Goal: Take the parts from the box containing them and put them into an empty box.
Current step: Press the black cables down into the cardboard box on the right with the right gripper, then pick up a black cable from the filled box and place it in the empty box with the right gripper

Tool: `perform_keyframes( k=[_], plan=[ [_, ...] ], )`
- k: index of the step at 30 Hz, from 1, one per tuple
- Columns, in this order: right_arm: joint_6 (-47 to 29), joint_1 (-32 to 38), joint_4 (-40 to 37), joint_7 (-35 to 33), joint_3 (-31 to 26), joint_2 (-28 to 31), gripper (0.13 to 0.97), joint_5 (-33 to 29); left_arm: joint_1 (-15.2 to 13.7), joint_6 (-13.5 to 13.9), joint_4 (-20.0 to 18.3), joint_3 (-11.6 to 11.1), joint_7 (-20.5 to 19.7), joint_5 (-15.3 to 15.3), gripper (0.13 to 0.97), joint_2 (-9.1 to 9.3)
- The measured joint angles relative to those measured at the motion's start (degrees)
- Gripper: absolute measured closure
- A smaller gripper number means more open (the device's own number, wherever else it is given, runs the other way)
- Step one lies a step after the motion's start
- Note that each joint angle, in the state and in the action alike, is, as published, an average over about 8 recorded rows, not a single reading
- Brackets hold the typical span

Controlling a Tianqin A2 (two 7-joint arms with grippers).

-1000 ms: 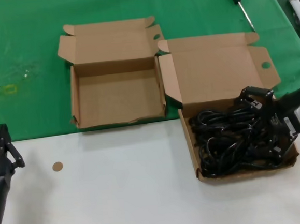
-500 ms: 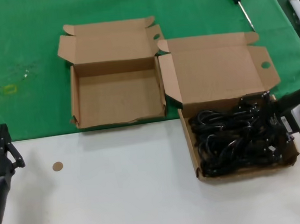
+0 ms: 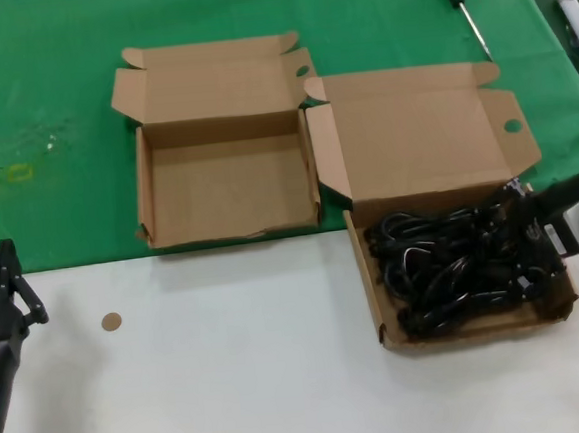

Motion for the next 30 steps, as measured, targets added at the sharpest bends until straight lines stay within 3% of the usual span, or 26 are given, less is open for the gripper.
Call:
perform_keyframes(
  k=[11, 30],
  plan=[
    [-0.47, -0.34, 0.68, 1.6, 0.13, 0.69, 0.843, -0.05, 0.0, 0.0, 0.0, 0.0, 0.0, 0.0, 0.945, 0.0],
    [-2.35, 1.51, 5.09, 8.38, 0.6, 2.01, 0.893, -0.41, 0.0, 0.0, 0.0, 0.0, 0.0, 0.0, 0.945, 0.0]
  ],
)
